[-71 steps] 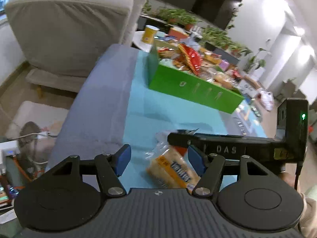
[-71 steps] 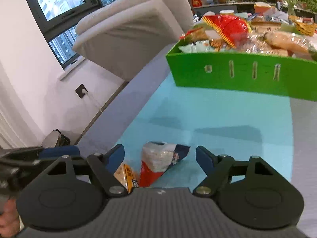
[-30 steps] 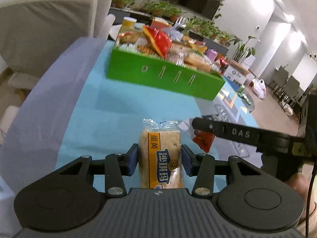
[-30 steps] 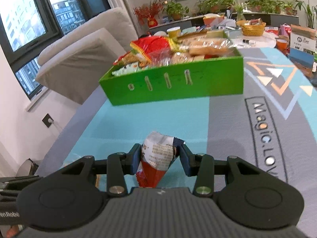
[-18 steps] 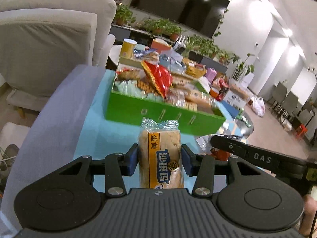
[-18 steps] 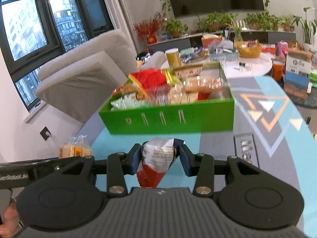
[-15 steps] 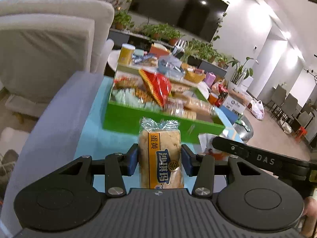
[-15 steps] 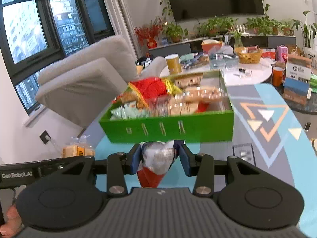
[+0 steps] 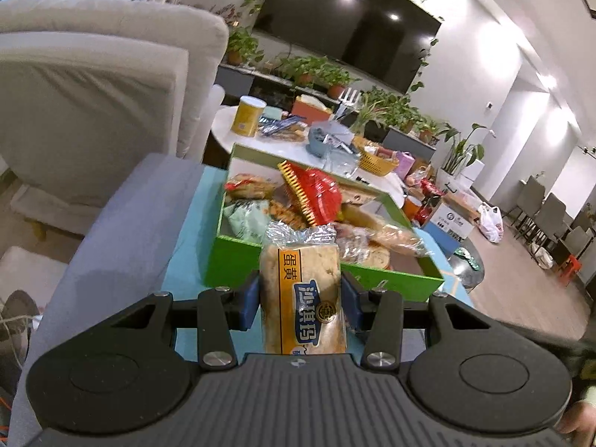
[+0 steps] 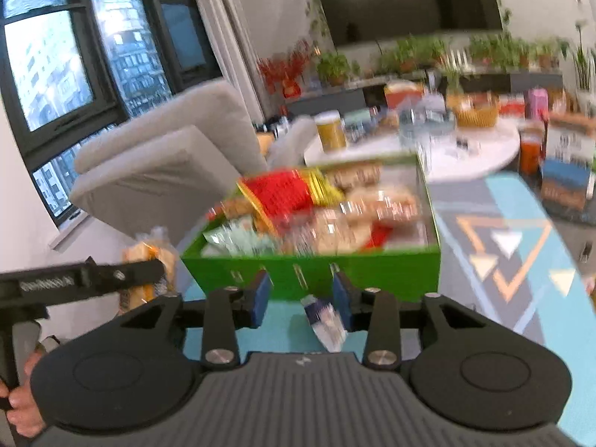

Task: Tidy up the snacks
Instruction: 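Carry the sachima packet and the wrapper over the green box with both grippers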

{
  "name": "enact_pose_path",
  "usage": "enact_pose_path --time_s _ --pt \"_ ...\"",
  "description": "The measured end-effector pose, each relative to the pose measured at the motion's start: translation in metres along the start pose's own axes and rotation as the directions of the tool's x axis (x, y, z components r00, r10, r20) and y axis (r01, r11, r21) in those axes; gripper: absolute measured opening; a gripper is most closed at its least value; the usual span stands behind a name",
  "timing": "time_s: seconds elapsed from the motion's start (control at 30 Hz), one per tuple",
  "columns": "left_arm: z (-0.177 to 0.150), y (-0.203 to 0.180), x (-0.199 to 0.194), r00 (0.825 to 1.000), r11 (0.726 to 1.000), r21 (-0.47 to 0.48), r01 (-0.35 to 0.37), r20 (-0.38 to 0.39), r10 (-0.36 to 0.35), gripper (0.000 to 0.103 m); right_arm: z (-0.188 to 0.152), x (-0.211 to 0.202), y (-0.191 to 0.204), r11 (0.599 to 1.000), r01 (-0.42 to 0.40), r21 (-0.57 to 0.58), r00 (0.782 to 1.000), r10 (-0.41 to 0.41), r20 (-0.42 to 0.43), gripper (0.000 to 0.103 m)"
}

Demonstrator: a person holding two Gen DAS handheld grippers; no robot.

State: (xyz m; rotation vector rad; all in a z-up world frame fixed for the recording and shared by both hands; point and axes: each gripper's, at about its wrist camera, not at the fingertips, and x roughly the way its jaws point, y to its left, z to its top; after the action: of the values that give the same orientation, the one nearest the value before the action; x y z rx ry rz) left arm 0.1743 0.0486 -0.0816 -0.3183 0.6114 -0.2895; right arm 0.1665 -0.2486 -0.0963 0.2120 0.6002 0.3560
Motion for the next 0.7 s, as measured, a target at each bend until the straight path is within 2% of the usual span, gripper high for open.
enact_pose_path --time_s 0.07,0.13,0.3,0.43,0.5,0.57,0.7 --pt "0.000 0.002 0.003 1.000 1.000 -0.002 -0.006 -0.011 0.006 0.042 -0.008 0.014 -0.006 1.000 0.000 0.027 0.999 0.001 -0.038 0.069" --pt "0.000 0.002 0.002 1.000 1.000 0.001 -0.012 -0.013 0.012 0.042 -0.013 0.029 -0.007 0.999 0.016 0.028 0.997 -0.014 -0.076 0.076" --pt "0.003 0.009 -0.001 1.000 1.000 -0.011 -0.024 -0.005 0.024 0.042 -0.022 0.066 -0.002 0.998 0.053 0.020 0.990 -0.050 -0.132 0.078" --pt "0.004 0.015 0.002 0.999 0.999 -0.031 -0.043 -0.018 0.042 0.042 -0.026 0.081 -0.002 0.989 0.149 0.010 0.984 -0.147 -0.100 0.078" --pt "0.004 0.019 0.004 0.999 0.998 -0.047 -0.041 -0.021 0.040 0.042 -0.028 0.084 -0.003 0.989 0.145 0.006 0.986 -0.144 -0.088 0.058" --pt "0.006 0.022 0.005 0.999 0.998 -0.053 -0.041 -0.022 0.040 0.042 -0.030 0.083 0.000 0.988 0.153 -0.034 0.984 -0.155 -0.089 0.053" --pt "0.009 0.023 0.006 0.999 0.998 -0.044 -0.038 -0.015 0.038 0.042 -0.035 0.071 0.002 0.991 0.133 -0.034 0.987 -0.135 -0.084 0.051"
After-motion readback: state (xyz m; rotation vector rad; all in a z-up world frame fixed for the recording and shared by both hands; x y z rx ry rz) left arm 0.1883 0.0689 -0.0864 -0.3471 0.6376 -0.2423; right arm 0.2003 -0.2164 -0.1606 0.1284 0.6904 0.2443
